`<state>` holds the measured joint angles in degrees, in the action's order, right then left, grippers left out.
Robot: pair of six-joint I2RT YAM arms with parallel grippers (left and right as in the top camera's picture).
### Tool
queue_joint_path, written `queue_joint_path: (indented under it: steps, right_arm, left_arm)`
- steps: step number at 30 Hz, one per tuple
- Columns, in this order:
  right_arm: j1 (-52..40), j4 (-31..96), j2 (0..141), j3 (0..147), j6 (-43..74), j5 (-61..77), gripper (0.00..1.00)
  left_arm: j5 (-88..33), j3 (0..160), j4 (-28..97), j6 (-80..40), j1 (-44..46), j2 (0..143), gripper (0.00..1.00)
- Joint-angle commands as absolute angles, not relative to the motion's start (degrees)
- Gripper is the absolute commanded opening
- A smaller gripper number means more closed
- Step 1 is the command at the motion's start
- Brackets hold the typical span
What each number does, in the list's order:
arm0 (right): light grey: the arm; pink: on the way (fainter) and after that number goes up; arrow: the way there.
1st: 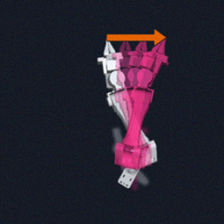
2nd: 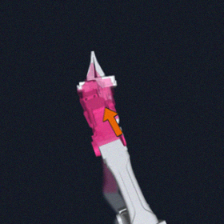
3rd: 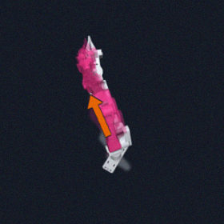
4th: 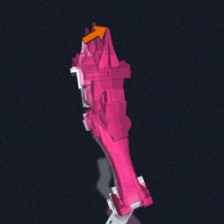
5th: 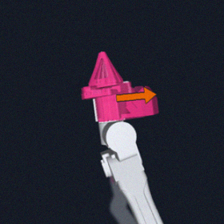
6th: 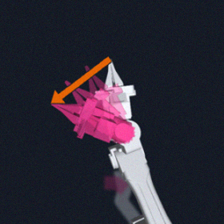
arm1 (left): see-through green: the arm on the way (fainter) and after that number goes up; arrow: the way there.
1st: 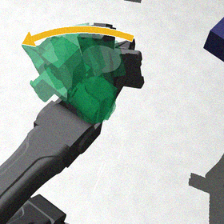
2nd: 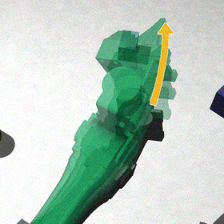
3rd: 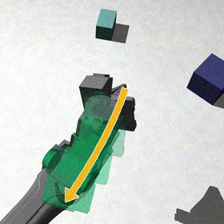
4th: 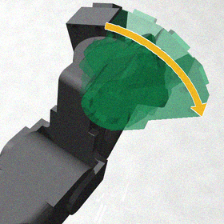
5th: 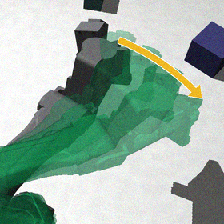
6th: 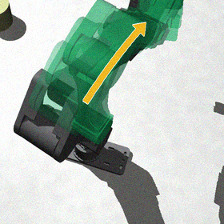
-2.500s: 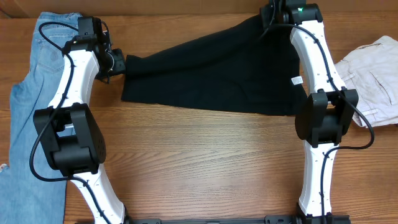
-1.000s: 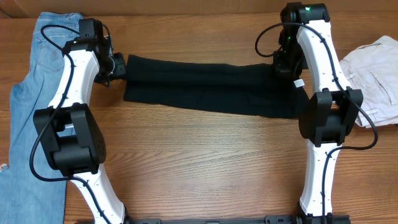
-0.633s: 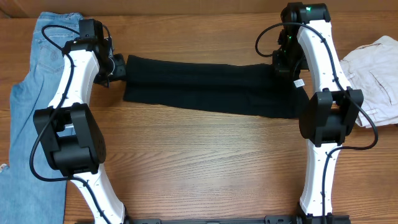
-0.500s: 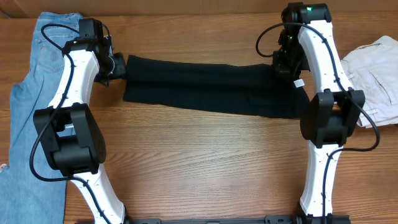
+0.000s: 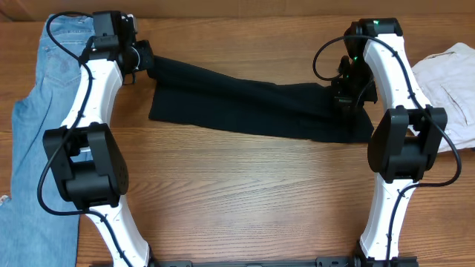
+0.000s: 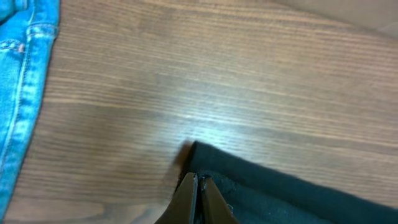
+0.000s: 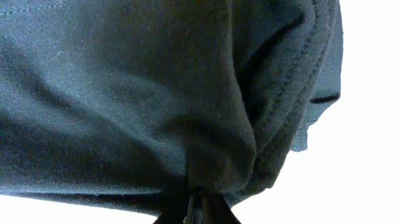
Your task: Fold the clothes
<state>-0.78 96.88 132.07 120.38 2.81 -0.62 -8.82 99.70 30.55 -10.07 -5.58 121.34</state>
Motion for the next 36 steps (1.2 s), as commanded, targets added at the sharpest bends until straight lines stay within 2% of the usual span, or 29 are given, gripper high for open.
queue_joint_path:
  steps: [1,8,17,27,36]
  right_arm:
    - [0.4,97.1,130.3,120.0,3.0,-2.9,0.04]
    - [0.4,97.0,130.3,120.0,3.0,-2.9,0.04]
    - [0.4,96.6,130.3,120.0,3.0,-2.9,0.04]
    - [0.4,96.7,130.3,120.0,3.0,-2.9,0.04]
    - [0.4,94.6,130.3,120.0,3.1,-2.9,0.04]
  left_arm:
    - [-10.0,100.4,27.6,-12.0,-5.7,121.9,0.04]
    - [-12.1,100.4,18.7,-12.1,-5.6,121.9,0.04]
    - [-8.8,100.2,28.8,-11.1,-5.5,122.5,0.04]
    - [-8.9,99.3,32.3,-10.0,-4.7,122.5,0.04]
    - [-8.1,99.3,21.6,-8.7,-2.9,122.5,0.04]
